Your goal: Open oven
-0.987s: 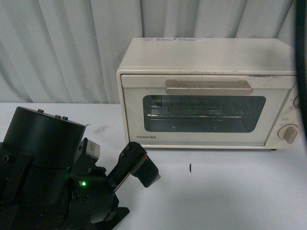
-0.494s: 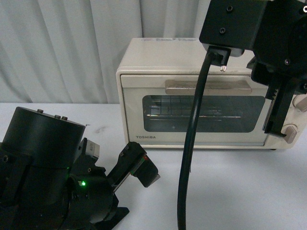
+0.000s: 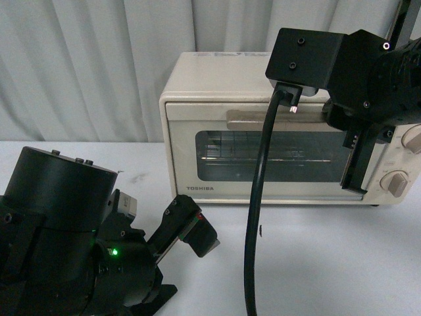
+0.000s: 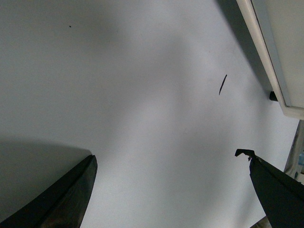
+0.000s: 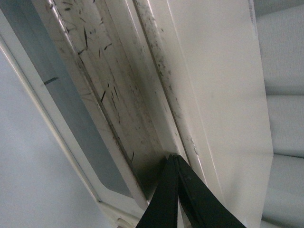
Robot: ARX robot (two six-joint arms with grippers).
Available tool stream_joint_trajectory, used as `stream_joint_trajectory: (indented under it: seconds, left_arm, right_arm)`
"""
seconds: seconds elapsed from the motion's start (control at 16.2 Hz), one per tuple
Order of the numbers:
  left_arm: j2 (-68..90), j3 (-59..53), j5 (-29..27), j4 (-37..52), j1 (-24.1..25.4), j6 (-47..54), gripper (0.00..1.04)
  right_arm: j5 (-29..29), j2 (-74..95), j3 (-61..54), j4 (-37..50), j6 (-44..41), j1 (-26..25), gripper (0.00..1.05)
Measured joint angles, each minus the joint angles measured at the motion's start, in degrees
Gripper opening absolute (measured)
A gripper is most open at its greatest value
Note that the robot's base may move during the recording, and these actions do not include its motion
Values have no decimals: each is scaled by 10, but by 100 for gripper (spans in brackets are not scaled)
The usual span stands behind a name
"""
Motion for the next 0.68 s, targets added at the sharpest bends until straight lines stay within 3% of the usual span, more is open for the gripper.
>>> stream_joint_trajectory:
  seconds: [0.68]
  left_arm:
    - [0, 0, 0, 0, 0, 0, 98]
  right_arm:
    - [-50, -19, -9, -45, 42, 7, 2]
